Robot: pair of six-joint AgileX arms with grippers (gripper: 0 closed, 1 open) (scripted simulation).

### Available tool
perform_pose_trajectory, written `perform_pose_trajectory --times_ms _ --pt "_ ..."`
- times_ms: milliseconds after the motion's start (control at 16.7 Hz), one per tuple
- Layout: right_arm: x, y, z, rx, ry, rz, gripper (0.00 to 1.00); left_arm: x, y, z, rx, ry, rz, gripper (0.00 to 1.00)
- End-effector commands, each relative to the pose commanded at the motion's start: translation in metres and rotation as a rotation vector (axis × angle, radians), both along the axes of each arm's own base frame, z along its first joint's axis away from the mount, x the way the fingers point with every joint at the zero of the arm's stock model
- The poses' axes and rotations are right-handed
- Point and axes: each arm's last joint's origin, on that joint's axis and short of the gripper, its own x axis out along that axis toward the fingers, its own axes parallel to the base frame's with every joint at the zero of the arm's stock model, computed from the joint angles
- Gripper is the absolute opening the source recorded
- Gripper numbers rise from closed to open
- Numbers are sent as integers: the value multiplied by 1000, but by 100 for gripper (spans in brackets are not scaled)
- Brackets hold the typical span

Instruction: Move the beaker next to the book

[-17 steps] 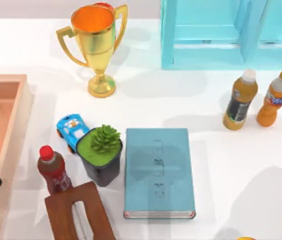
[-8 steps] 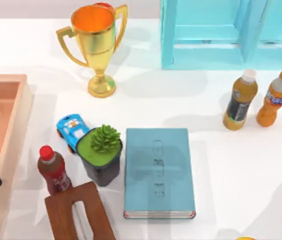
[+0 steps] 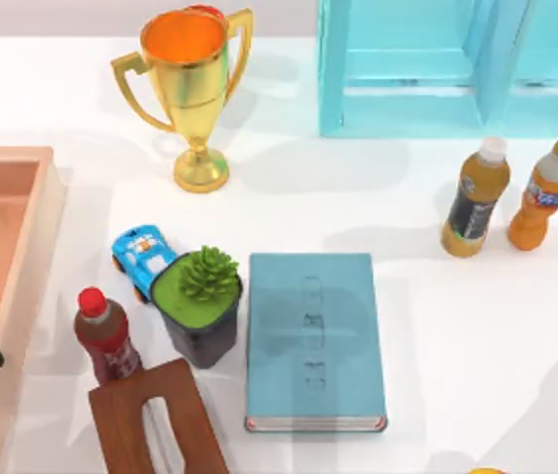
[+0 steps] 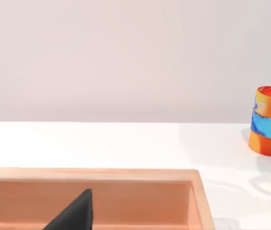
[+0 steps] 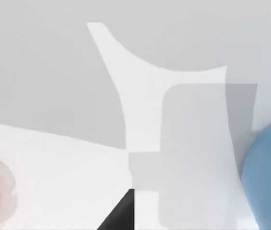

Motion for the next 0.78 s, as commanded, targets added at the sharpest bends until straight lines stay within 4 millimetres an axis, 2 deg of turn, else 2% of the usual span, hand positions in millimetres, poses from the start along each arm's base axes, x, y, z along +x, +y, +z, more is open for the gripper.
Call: perform_pose_trajectory --times_ms 420,780 --pt "0 0 0 0 0 0 2 0 0 0 0 0 0 100" --pt "0 0 0 0 0 0 0 0 0 0 0 0 0 100"
